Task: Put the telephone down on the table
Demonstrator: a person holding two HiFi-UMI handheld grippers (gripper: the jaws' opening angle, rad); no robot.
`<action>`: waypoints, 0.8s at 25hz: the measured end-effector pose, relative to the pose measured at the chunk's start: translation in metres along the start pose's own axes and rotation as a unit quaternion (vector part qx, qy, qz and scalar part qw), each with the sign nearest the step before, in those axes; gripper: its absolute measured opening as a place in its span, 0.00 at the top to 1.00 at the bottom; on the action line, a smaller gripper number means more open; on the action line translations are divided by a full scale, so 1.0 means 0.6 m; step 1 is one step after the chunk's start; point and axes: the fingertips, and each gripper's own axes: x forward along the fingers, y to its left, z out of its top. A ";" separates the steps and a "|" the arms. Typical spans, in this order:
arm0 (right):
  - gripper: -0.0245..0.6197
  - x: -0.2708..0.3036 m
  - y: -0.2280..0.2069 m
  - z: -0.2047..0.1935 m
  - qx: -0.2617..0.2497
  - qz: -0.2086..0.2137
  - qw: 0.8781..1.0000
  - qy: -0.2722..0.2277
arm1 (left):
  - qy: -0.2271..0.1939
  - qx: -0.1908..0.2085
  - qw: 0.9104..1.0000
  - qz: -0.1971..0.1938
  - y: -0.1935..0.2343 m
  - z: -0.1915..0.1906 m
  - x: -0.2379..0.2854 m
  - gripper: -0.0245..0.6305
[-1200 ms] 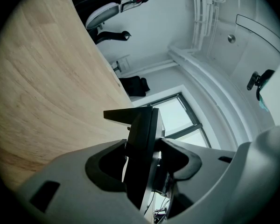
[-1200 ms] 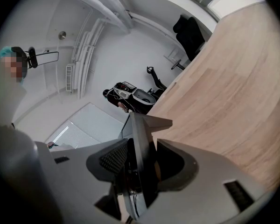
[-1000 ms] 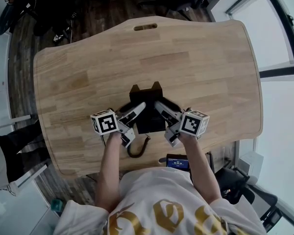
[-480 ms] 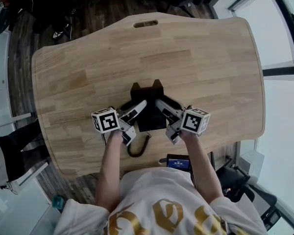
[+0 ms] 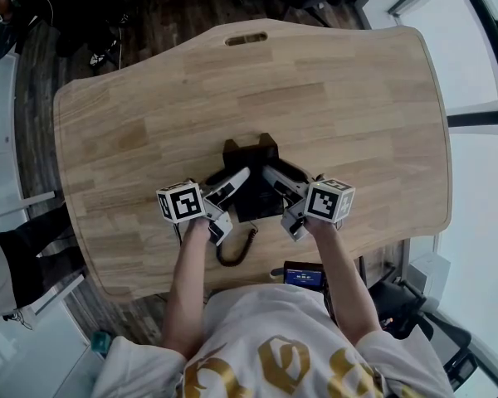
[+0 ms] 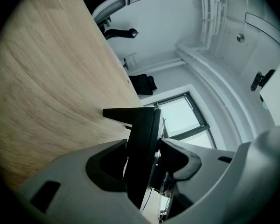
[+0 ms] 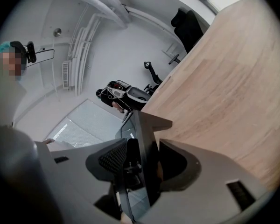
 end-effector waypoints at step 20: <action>0.66 -0.002 0.003 0.002 -0.057 -0.022 0.998 0.005 | -0.013 0.006 0.999 0.040 0.002 0.000 -0.002 0.63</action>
